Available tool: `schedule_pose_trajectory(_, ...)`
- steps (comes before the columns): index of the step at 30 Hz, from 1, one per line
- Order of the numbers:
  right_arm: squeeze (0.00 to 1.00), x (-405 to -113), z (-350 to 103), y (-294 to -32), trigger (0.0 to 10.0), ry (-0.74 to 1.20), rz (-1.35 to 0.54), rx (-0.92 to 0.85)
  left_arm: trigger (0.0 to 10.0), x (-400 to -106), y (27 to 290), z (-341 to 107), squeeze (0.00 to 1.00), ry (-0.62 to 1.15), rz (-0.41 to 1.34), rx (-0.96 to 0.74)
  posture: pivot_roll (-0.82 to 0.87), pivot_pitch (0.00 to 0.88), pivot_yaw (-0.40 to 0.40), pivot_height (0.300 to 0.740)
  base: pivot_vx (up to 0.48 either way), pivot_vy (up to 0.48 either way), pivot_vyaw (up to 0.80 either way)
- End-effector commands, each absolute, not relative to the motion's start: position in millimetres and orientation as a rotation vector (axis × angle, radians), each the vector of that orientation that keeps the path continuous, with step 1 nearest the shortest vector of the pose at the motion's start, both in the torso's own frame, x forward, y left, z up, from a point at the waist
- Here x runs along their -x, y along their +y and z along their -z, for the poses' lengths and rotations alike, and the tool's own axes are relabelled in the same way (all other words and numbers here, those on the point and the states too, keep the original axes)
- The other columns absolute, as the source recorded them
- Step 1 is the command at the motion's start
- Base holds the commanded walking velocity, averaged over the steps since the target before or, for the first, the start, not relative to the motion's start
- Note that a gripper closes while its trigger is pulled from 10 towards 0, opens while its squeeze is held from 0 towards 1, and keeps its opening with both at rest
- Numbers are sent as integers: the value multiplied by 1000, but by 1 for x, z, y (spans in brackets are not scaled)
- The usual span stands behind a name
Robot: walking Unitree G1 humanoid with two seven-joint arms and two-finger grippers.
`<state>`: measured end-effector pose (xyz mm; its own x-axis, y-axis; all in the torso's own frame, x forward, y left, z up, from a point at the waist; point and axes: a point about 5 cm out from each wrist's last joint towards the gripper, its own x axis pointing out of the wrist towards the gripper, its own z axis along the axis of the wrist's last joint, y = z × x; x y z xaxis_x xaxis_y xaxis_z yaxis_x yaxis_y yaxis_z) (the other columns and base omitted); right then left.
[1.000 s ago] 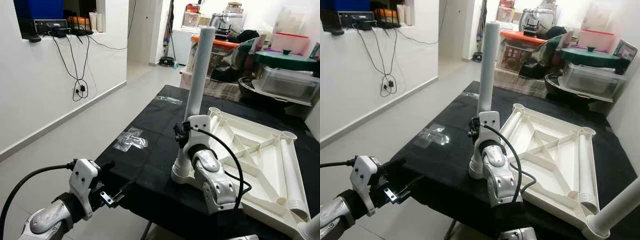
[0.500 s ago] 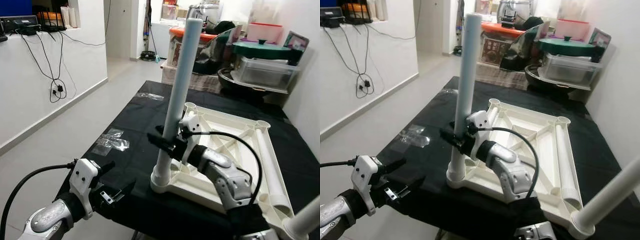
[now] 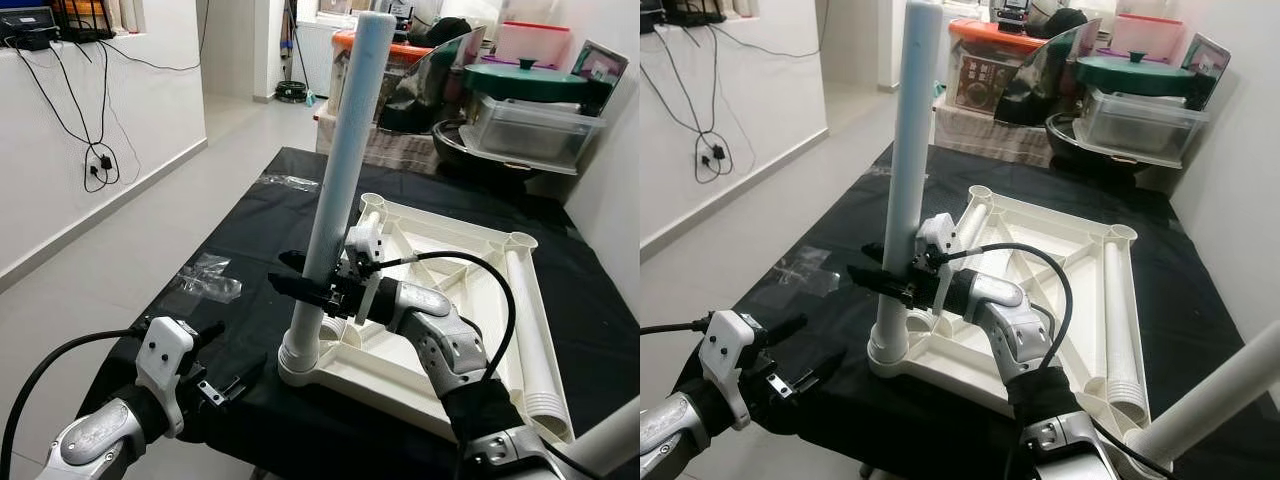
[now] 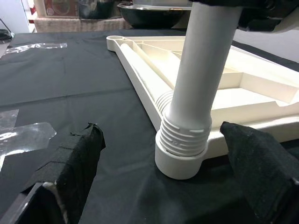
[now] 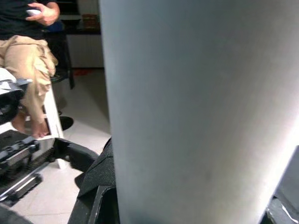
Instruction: Building children table
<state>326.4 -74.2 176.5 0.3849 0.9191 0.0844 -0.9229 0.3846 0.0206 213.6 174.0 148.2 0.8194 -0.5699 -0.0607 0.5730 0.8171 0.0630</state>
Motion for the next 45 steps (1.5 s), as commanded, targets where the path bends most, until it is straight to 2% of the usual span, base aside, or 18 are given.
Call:
schedule_pose_trajectory(1, 0, -326, -138, -79, 0, 119, -1057, -13, 10000, -214, 176, -147, 0, 37, 596, -81, 112, 0, -127, 740, 0, 0, 0)
schedule_pose_trajectory(2, 0, -326, -138, -79, 0, 119, -1057, -13, 10000, -214, 176, -147, 0, 37, 596, -81, 112, 0, -127, 740, 0, 0, 0)
schedule_pose_trajectory(4, 0, -332, -124, -82, 0, 210, -884, 56, 10000, -214, 175, -146, 0, 39, 597, -79, 110, 0, -125, 740, 0, 0, 0)
schedule_pose_trajectory(5, 0, -332, -124, -82, 0, 210, -884, 56, 10000, -214, 175, -146, 0, 39, 597, -79, 110, 0, -125, 740, 0, 0, 0)
schedule_pose_trajectory(7, 0, -338, -106, -93, 0, 318, -669, 127, 10000, -213, 175, -146, 0, 41, 597, -77, 105, 0, -120, 740, 0, 0, 0)
schedule_pose_trajectory(9, 0, -338, -106, -93, 0, 318, -669, 127, 10000, -213, 175, -146, 0, 41, 597, -77, 105, 0, -120, 740, 0, 0, 0)
schedule_pose_trajectory(10, 0, -340, -99, -98, 0, 355, -572, 127, 10000, -213, 175, -146, 0, 43, 597, -77, 101, 0, -116, 740, 0, 0, 0)
schedule_pose_trajectory(11, 0, -340, -99, -98, 0, 355, -572, 127, 10000, -213, 175, -146, 0, 43, 597, -77, 101, 0, -116, 740, 0, 0, 0)
schedule_pose_trajectory(15, 0, -341, -82, -110, 0, 425, -362, 86, 10000, -214, 175, -145, 0, 44, 596, -74, 100, 0, -117, 740, 0, 0, 0)
schedule_pose_trajectory(23, 0, -341, -72, -114, 0, 451, -215, -53, 10000, -215, 175, -143, 0, 47, 591, -72, 103, 0, -119, 740, 0, 0, 0)
schedule_pose_trajectory(37, 0, -337, -57, -116, 0, 544, -44, -124, 10000, -215, 176, -140, 0, 59, 582, -78, 104, 0, -111, 740, 0, 0, 0)
schedule_pose_trajectory(45, 0, -341, -62, -119, 0, 505, -1, -113, 10000, -215, 178, -140, 0, 59, 576, -83, 105, 0, -108, 740, 0, 0, 0)
